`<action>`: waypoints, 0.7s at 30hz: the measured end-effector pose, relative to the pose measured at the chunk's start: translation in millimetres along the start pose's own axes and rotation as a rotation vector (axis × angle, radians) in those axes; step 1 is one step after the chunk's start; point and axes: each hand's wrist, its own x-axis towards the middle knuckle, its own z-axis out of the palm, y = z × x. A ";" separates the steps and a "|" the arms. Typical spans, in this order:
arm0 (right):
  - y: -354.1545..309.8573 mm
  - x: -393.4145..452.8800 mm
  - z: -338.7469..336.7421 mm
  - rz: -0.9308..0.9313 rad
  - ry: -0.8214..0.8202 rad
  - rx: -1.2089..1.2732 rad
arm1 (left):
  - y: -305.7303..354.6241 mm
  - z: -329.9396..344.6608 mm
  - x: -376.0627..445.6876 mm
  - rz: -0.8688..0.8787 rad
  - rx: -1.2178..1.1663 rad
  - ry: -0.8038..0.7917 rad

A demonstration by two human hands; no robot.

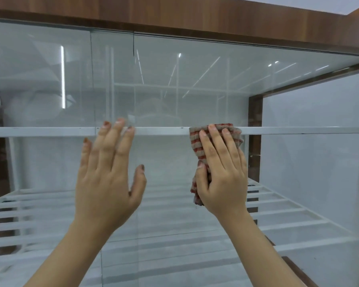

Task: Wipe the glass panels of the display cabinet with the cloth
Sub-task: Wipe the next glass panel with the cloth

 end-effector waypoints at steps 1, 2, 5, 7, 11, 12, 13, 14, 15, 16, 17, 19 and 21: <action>0.4 -3.2 -0.3 0.010 0.005 0.014 | 10.4 1.7 -0.6 0.032 -0.012 0.008; 0.3 -5.3 -0.6 0.017 0.008 0.028 | 21.5 5.2 -1.3 0.064 -0.021 0.004; 3.6 -0.1 -2.7 0.002 -0.003 0.038 | 47.9 20.3 2.0 0.082 -0.001 -0.044; 12.9 8.2 -5.8 -0.025 -0.020 0.013 | 54.6 28.4 6.0 0.052 0.050 -0.082; 41.9 10.7 -14.2 0.013 -0.003 -0.010 | 55.9 34.9 7.0 0.039 0.149 -0.127; 47.5 5.9 -15.6 0.027 0.010 -0.018 | 55.9 35.4 6.7 0.043 0.169 -0.130; 51.0 -0.4 -16.5 0.042 0.022 -0.023 | 56.0 36.0 6.5 0.047 0.188 -0.131; 51.7 -7.6 -16.6 0.058 0.029 -0.022 | 56.0 36.5 6.2 0.050 0.206 -0.131; 49.8 -14.7 -16.0 0.068 0.028 -0.017 | 56.2 37.1 6.0 0.053 0.220 -0.131; 45.9 -21.1 -14.7 0.065 0.019 -0.015 | 56.3 37.5 5.8 0.055 0.231 -0.132; 40.8 -25.6 -13.2 0.044 0.004 -0.021 | 56.3 37.7 5.5 0.057 0.238 -0.134; 33.0 -25.2 -11.4 -0.030 -0.028 -0.032 | 55.9 38.0 5.1 0.060 0.247 -0.136; 32.6 -13.0 -11.8 -0.085 -0.043 -0.025 | 55.9 38.3 4.4 0.060 0.252 -0.132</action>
